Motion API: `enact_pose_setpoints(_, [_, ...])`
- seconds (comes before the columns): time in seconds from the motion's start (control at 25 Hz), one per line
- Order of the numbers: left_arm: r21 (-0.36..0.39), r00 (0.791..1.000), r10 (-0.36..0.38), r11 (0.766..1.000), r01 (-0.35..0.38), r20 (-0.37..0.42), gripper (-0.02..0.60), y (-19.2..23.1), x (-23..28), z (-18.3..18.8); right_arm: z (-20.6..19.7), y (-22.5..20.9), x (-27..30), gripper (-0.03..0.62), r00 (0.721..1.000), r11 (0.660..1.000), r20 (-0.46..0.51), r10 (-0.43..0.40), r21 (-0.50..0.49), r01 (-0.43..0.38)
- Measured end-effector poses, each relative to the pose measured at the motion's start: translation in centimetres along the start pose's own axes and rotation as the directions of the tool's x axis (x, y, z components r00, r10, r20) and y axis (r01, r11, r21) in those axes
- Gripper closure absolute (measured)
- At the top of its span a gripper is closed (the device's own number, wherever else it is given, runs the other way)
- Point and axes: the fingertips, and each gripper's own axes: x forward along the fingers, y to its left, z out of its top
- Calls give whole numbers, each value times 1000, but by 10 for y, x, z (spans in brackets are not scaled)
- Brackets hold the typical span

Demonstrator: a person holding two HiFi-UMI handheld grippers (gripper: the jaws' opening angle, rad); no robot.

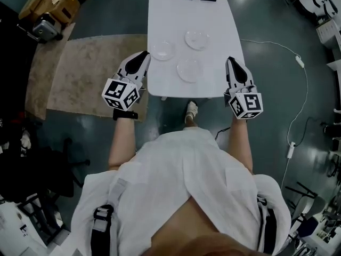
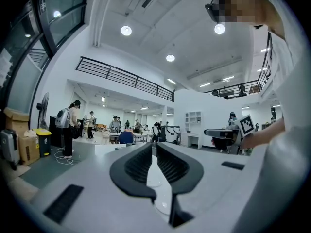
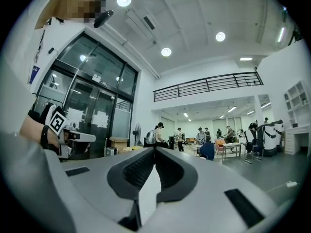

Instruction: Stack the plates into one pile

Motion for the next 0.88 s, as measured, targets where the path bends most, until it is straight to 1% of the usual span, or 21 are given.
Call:
enact_pose_setpoints(0.24, [-13,1000,4,1000,-3,6,555,19,82,22,10,-62,55,563,999,999,-13,35,10,-35])
enact_pose_setpoints(0.36, [-22,1000,10,1000,-10,8,555,21,120,26,10,-90,76,563,998,998,-25,57,10,-56])
enact_pose_setpoints(0.6, [-28,1000,22,999,-21,1,555,24,194,21,-4,-142,118,559,993,994,-53,107,18,-106])
enact_pose_setpoints(0.64, [-29,1000,24,999,-24,-1,555,25,206,21,-8,-149,125,553,991,992,-62,123,21,-122])
enact_pose_setpoints(0.76, [-31,999,34,999,-34,-15,555,25,234,16,-19,-163,142,504,981,985,-94,170,30,-168])
enact_pose_setpoints(0.88, [-25,998,31,999,-33,-52,555,21,252,1,-37,-171,152,497,974,981,-117,193,45,-189])
